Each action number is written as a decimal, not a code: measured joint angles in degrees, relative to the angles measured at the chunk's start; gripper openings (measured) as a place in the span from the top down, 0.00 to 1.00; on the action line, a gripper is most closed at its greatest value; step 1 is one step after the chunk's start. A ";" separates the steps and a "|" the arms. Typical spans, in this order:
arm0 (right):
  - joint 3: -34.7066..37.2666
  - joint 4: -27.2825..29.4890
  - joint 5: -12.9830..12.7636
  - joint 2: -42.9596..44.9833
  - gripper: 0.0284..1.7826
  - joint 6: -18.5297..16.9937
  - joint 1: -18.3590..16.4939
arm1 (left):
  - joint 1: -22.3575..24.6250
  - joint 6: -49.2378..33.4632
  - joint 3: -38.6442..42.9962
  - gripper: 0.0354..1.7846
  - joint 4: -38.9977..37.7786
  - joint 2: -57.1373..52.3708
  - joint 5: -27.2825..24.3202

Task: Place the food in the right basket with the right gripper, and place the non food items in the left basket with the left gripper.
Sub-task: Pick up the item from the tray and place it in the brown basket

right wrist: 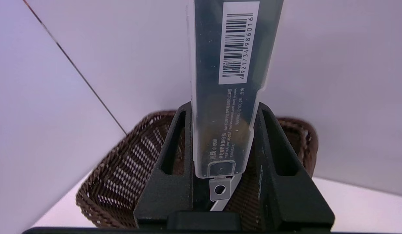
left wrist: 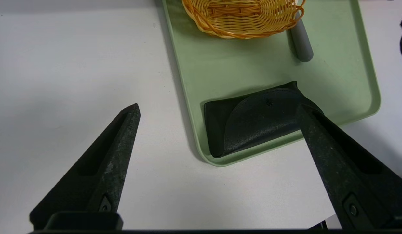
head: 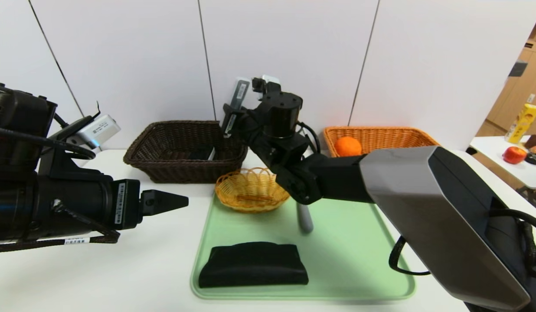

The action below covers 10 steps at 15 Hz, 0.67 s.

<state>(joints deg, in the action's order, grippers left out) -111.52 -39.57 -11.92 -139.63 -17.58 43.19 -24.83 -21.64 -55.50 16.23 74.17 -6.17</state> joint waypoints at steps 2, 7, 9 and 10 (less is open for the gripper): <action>-0.02 0.35 0.02 -1.27 0.71 0.02 0.24 | -0.05 0.00 0.00 0.06 -0.05 0.35 0.05; -0.13 0.68 0.90 -2.99 0.48 0.02 0.11 | 0.02 0.04 -0.12 0.06 -0.09 0.91 0.05; -0.44 0.84 1.67 -2.62 0.38 0.00 -0.04 | 0.04 0.06 -0.37 0.06 -0.40 1.24 0.06; -0.55 0.77 3.00 -2.18 0.34 0.00 -0.06 | 0.06 0.01 -0.44 0.06 -1.04 1.35 0.05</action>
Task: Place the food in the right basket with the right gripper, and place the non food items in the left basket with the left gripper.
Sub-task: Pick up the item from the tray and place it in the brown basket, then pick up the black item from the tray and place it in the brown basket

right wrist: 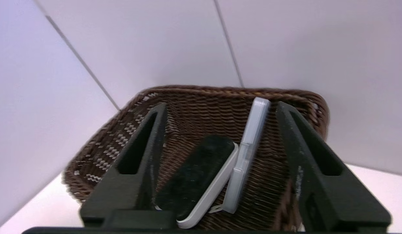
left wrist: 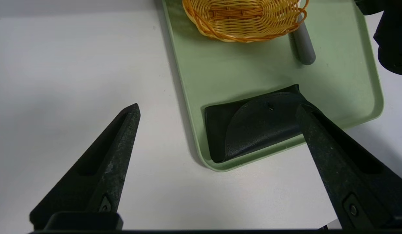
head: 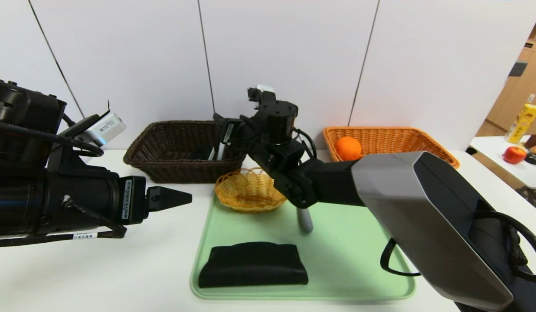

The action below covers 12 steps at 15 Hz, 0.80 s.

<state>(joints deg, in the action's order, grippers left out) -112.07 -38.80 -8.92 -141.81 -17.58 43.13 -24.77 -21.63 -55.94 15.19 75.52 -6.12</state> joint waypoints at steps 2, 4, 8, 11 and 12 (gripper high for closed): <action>-0.06 0.52 2.86 1.46 0.27 -0.06 -0.39 | -0.02 0.05 -0.06 0.06 -1.19 0.16 -0.07; -0.09 5.03 3.15 4.22 0.22 -1.77 -0.68 | -0.02 0.21 -0.54 0.06 -1.28 0.28 -0.10; 0.16 18.02 -2.18 12.04 0.15 -10.92 -0.61 | -0.98 0.30 -1.58 0.06 -1.50 0.28 -0.68; 0.52 26.99 -9.75 17.51 0.11 -16.02 -0.68 | -2.57 -0.06 -1.19 0.06 -7.17 0.22 -1.05; 0.60 29.83 -9.95 19.76 0.11 -17.70 -0.71 | -2.84 0.05 -0.94 0.06 -7.62 0.17 -0.73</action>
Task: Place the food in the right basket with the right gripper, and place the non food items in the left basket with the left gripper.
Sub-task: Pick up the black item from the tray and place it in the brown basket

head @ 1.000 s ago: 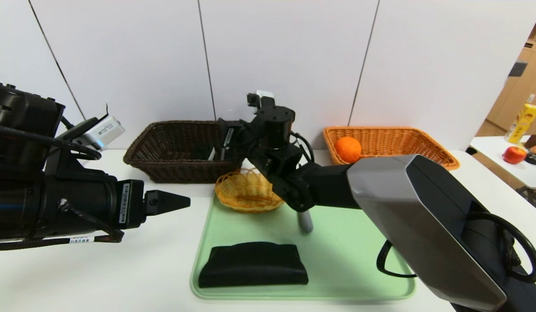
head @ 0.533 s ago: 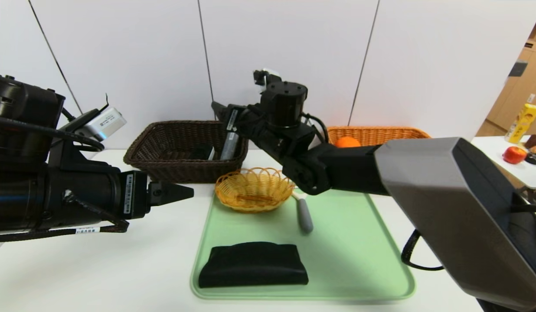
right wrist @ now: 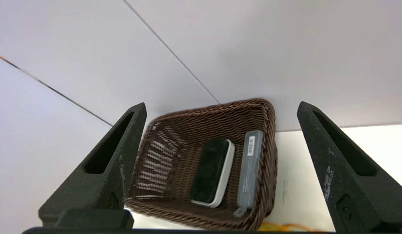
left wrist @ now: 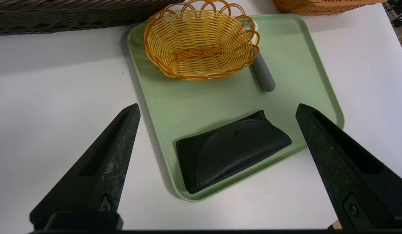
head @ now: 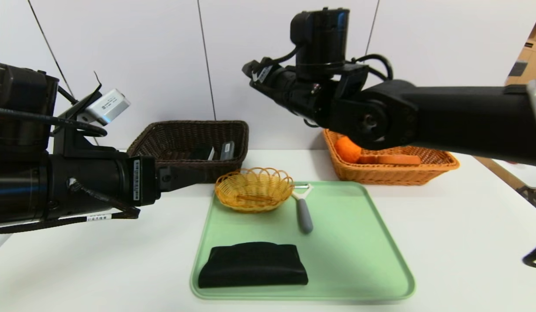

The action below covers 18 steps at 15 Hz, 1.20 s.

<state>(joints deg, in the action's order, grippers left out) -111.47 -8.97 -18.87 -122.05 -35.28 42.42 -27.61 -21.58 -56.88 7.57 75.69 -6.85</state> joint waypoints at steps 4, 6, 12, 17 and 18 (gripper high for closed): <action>1.57 15.84 0.52 8.00 0.08 -0.13 -1.44 | -0.41 0.89 1.54 0.06 -0.40 -0.15 7.90; 5.74 19.52 -0.89 10.59 0.07 2.97 -2.13 | -0.37 4.50 3.22 0.06 -0.72 -0.41 10.70; 12.85 13.52 -3.93 15.27 0.05 7.47 -7.01 | -1.68 16.02 4.35 0.06 0.77 -2.60 6.58; 14.48 13.74 -2.34 19.36 0.05 9.87 -12.11 | -2.21 26.39 6.52 0.06 1.38 -5.94 -15.47; 14.99 13.76 -0.85 20.70 0.05 9.85 -12.76 | -2.18 28.73 6.72 0.06 1.49 -5.85 -17.48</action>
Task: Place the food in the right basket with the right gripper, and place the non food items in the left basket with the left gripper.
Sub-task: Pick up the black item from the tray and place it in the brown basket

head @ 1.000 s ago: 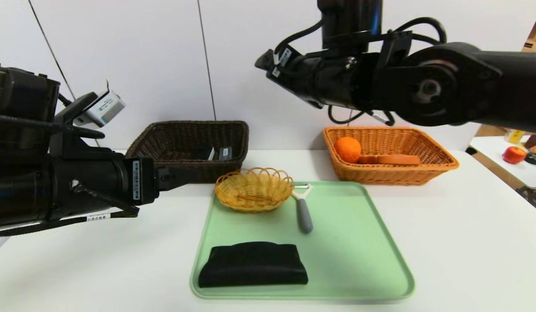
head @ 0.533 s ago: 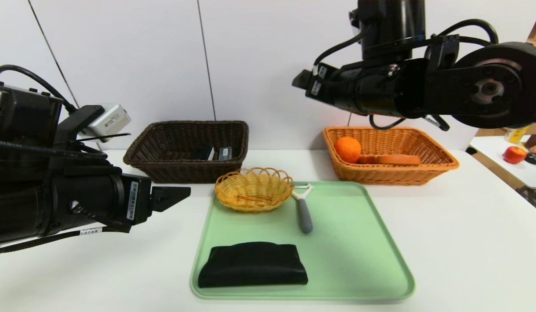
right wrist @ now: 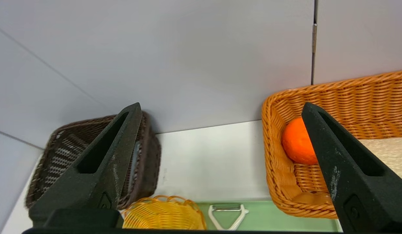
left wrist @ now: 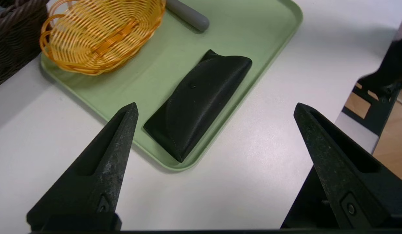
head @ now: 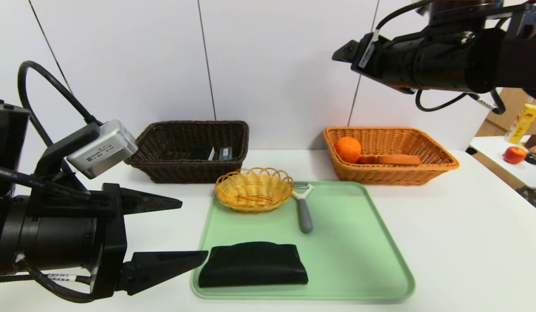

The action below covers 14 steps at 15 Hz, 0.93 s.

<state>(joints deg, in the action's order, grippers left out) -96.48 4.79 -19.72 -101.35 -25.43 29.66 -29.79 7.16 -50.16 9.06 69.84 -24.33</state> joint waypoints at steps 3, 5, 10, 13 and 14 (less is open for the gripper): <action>2.01 0.22 2.00 3.78 0.05 -0.12 -2.74 | 0.28 6.73 0.17 0.06 0.01 2.60 -2.38; 4.23 0.27 2.39 5.83 0.05 -0.30 -5.08 | 0.26 11.52 0.39 0.06 -0.85 5.40 -3.72; 10.40 -0.17 4.24 9.55 0.05 -1.77 -9.16 | 0.45 26.00 0.02 0.06 -0.40 12.07 -4.35; 10.97 -0.02 4.24 10.42 0.05 -2.32 -9.81 | 0.41 29.64 -0.38 0.06 2.46 14.51 -4.46; 11.19 -0.09 4.24 10.53 0.05 -2.32 -9.96 | 0.30 29.72 -0.52 0.06 3.28 15.08 -4.46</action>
<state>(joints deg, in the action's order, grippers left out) -85.29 4.71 -15.48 -90.82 -27.75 19.70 -29.49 36.88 -50.69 12.34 84.92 -28.79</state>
